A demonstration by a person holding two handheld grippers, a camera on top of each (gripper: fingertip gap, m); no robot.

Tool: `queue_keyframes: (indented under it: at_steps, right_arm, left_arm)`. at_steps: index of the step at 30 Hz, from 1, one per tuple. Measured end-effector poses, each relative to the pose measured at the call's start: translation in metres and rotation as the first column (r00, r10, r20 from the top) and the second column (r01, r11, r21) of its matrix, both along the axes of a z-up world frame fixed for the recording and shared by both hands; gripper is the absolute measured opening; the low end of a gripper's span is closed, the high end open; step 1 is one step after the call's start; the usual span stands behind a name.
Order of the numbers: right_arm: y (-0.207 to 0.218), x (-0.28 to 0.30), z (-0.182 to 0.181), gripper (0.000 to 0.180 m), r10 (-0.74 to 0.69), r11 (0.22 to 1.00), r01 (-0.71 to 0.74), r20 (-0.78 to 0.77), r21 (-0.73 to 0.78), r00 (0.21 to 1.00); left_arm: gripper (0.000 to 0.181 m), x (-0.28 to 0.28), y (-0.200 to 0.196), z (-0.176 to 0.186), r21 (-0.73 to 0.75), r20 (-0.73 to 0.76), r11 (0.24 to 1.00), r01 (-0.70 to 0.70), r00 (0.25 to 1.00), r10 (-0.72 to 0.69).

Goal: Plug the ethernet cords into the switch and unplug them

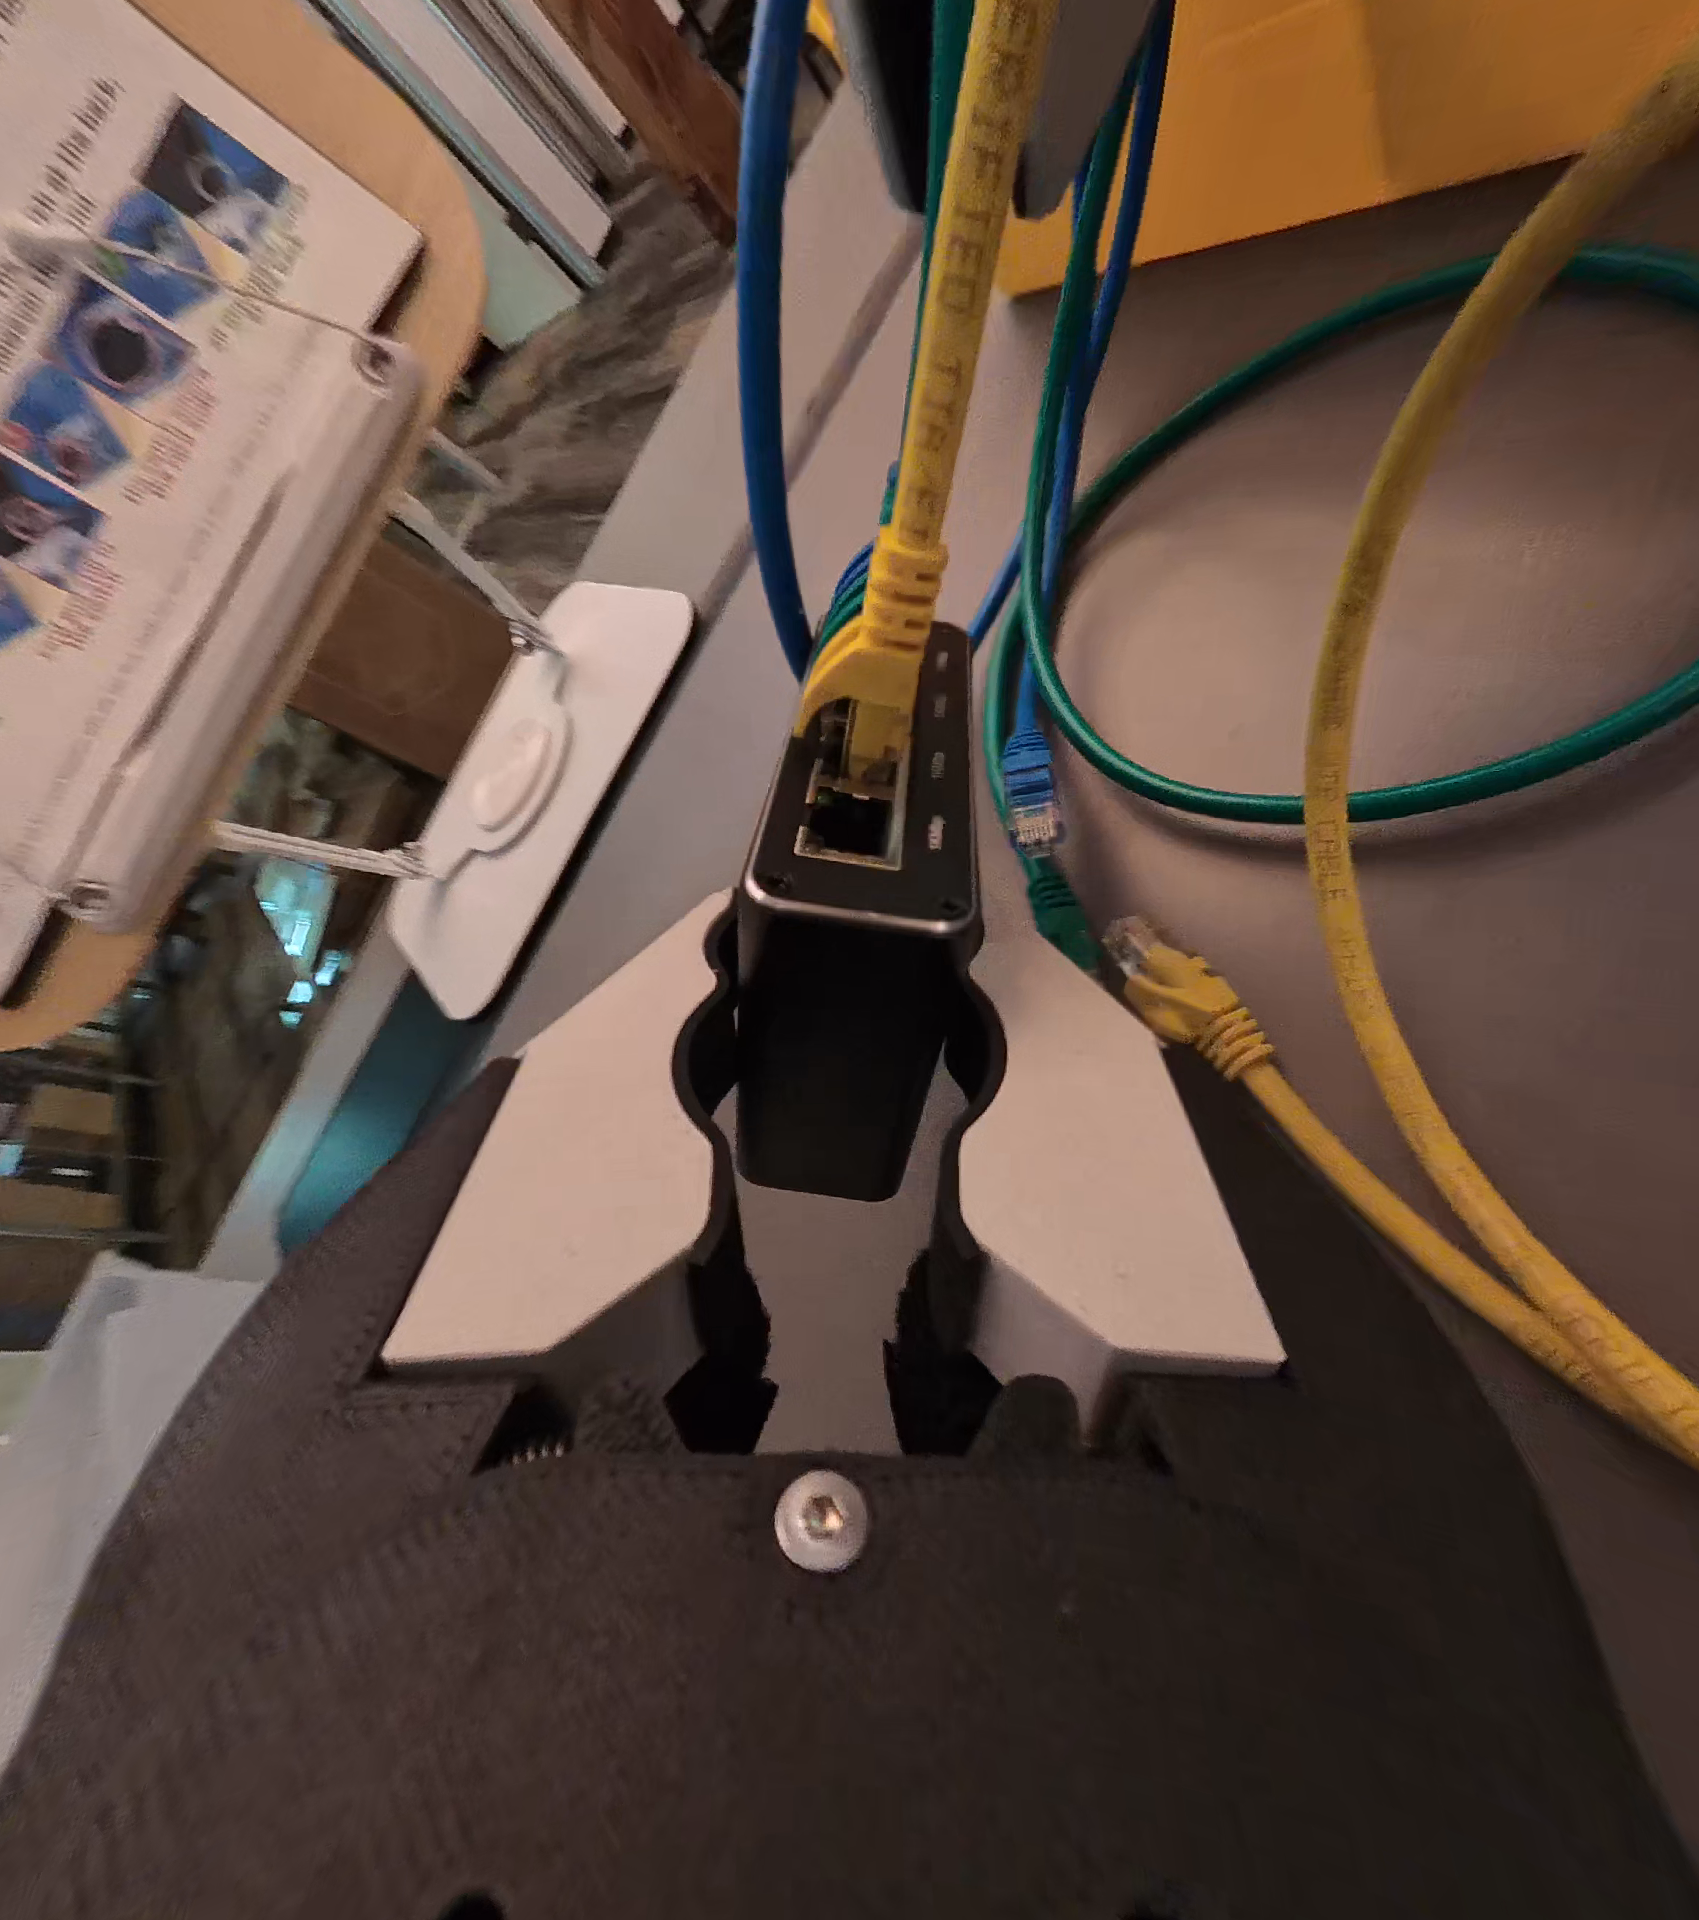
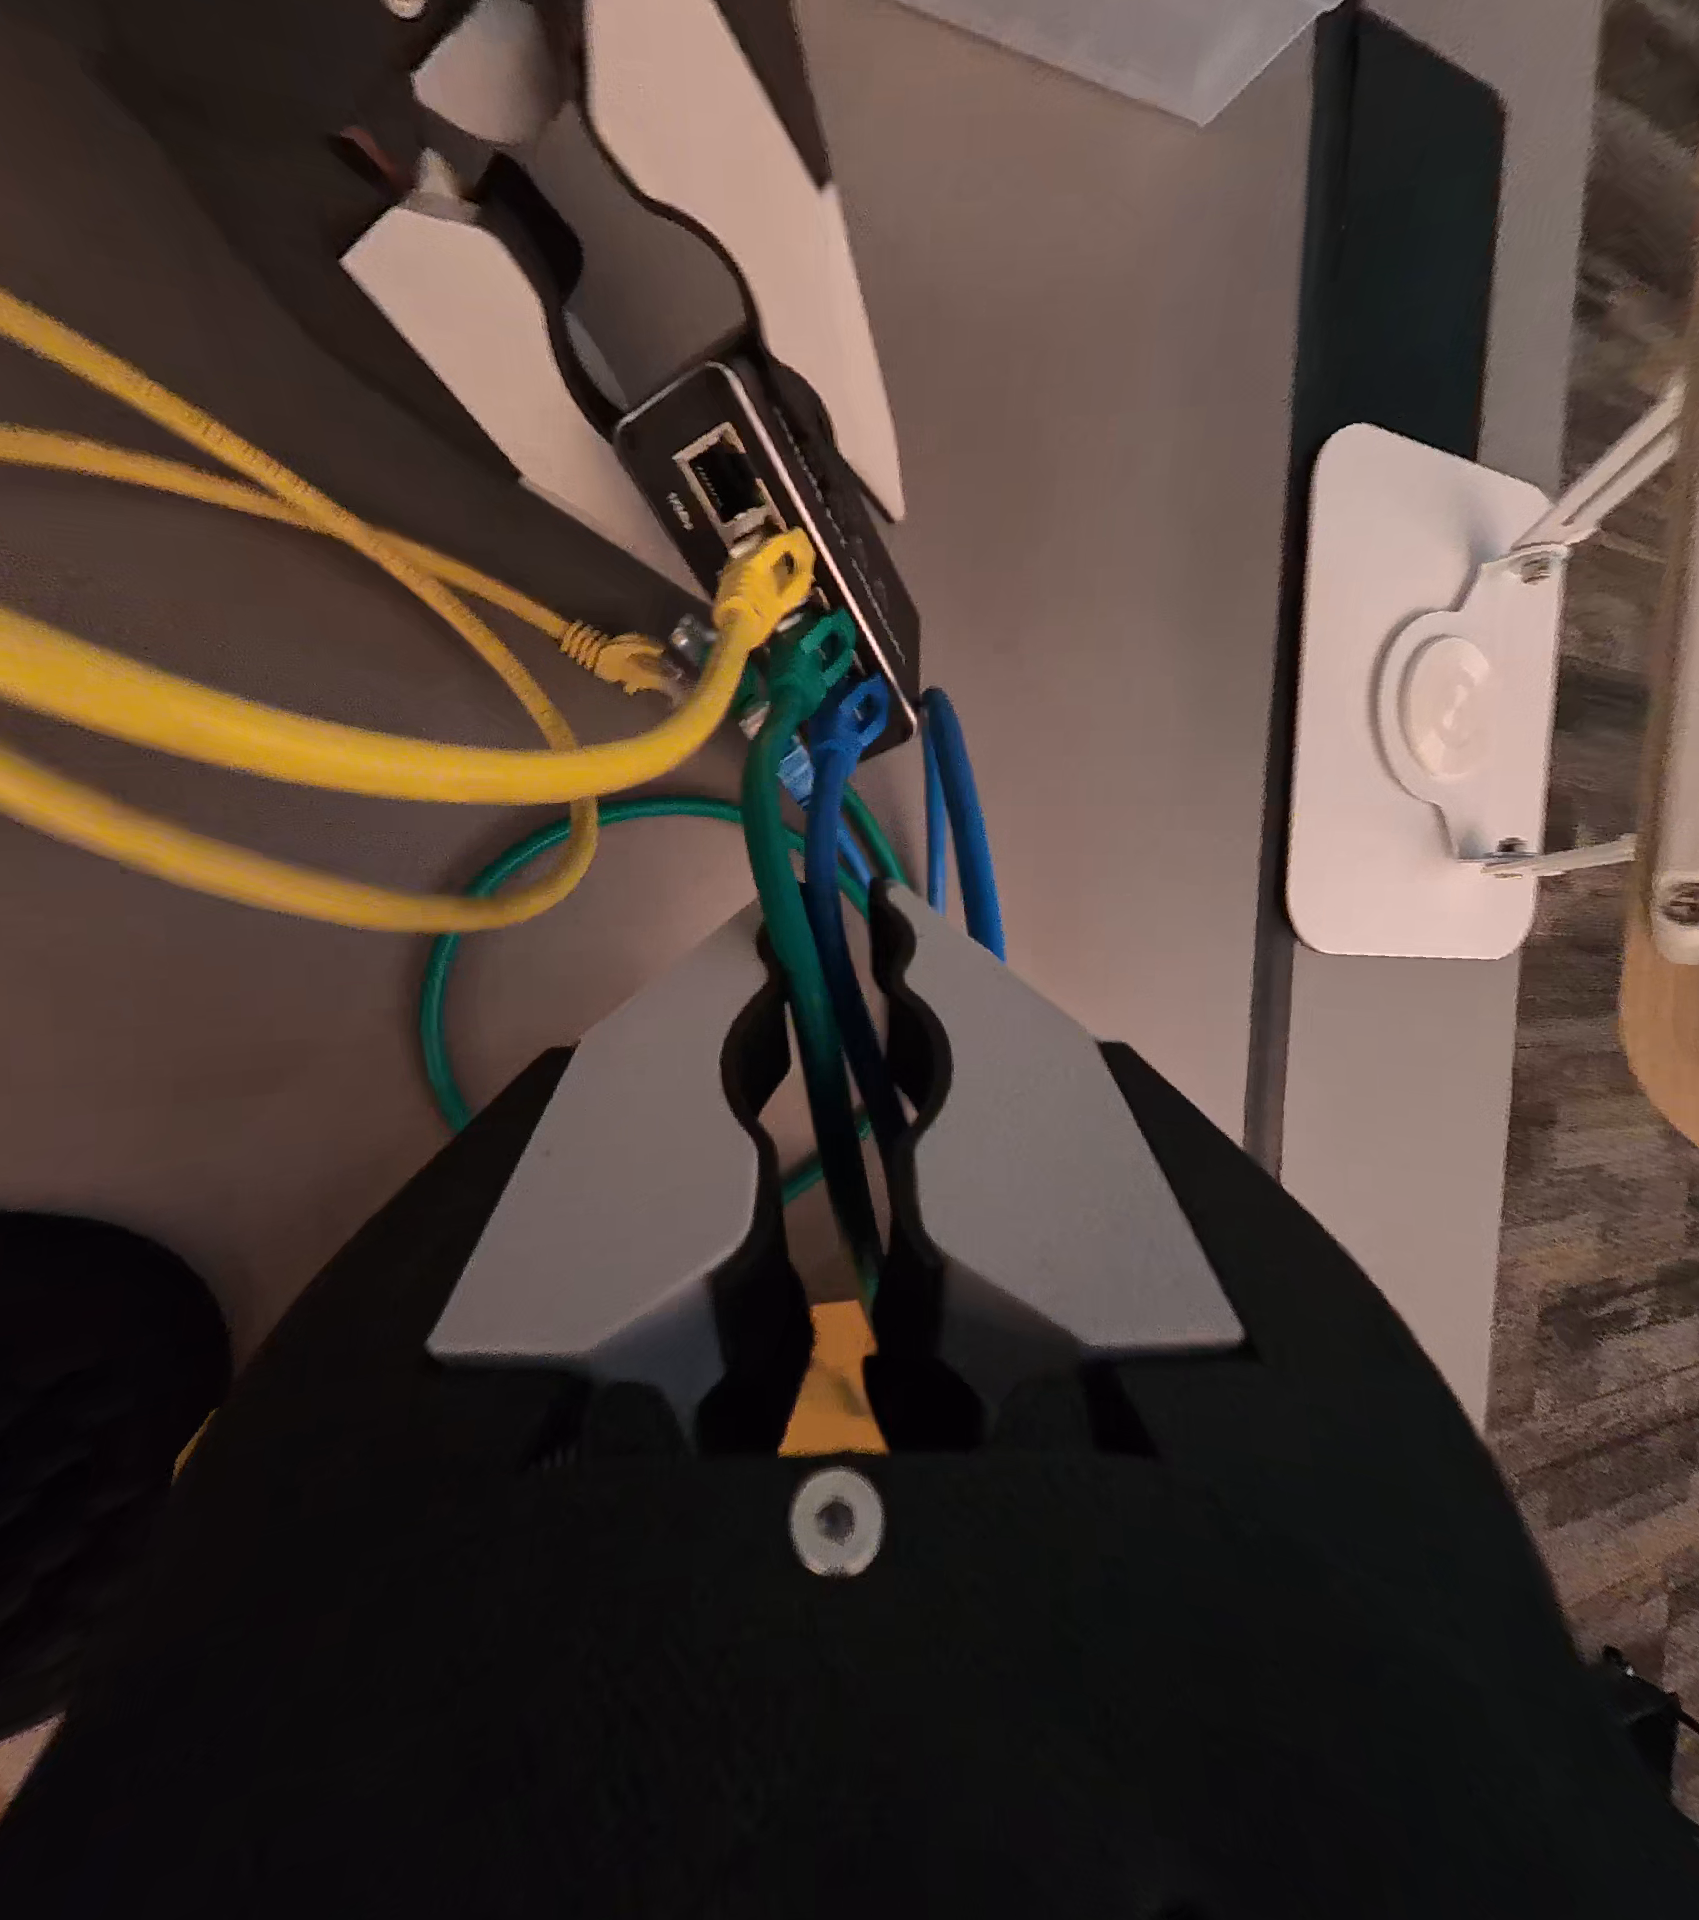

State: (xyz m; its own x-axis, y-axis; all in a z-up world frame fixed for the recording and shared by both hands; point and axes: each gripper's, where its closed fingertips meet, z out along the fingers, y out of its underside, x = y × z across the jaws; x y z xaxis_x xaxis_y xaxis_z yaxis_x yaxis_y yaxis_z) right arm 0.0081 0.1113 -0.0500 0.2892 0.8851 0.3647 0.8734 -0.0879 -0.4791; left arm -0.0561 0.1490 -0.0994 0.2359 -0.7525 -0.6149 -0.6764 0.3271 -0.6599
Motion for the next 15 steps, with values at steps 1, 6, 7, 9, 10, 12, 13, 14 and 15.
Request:
queue_keyframes:
  at_steps: [1, 6, 7, 9, 10, 12, 13, 14, 15]
  right_arm:
    - [0.001, -0.001, 0.005, 0.016, -0.003, 1.000, 0.004, -0.020, 0.018, 1.000]
    - [0.009, -0.027, 0.059, 0.040, 0.039, 0.984, 0.007, -0.253, 0.177, 0.967]
    - [0.008, -0.034, 0.070, 0.043, 0.056, 0.978, 0.004, -0.284, 0.207, 0.957]
    - [0.002, -0.046, 0.082, 0.054, 0.103, 0.964, -0.024, -0.290, 0.263, 0.951]
    - [0.002, -0.050, 0.088, 0.054, 0.110, 0.953, -0.024, -0.272, 0.302, 0.956]
    - [-0.003, -0.056, 0.095, 0.046, 0.125, 0.932, -0.038, -0.222, 0.362, 0.967]
    - [-0.005, -0.058, 0.098, 0.042, 0.126, 0.918, -0.040, -0.196, 0.394, 0.973]
    - [-0.006, -0.058, 0.101, 0.038, 0.121, 0.906, -0.040, -0.165, 0.421, 0.979]
    - [-0.007, -0.057, 0.103, 0.034, 0.109, 0.897, -0.042, -0.130, 0.441, 0.986]
  left_arm:
    - [0.035, -0.002, 0.000, 0.006, 0.035, -0.002, 0.999, -0.005, 1.000, 0.005]
    - [0.034, -0.020, -0.002, 0.048, 0.150, 0.057, 0.988, -0.039, 0.998, 0.031]
    - [0.034, -0.025, -0.001, 0.059, 0.167, 0.072, 0.985, -0.050, 0.997, 0.038]
    - [0.034, -0.034, 0.001, 0.074, 0.186, 0.064, 0.981, -0.059, 0.997, 0.048]
    - [0.034, -0.037, 0.002, 0.078, 0.191, 0.043, 0.980, -0.060, 0.998, 0.053]
    - [0.033, -0.041, 0.003, 0.086, 0.225, -0.013, 0.973, -0.054, 0.998, 0.058]
    - [0.033, -0.041, 0.004, 0.091, 0.246, -0.044, 0.968, -0.045, 0.997, 0.058]
    - [0.034, -0.042, 0.005, 0.096, 0.263, -0.074, 0.964, -0.033, 0.996, 0.054]
    - [0.034, -0.042, 0.005, 0.102, 0.274, -0.099, 0.962, -0.018, 0.994, 0.046]
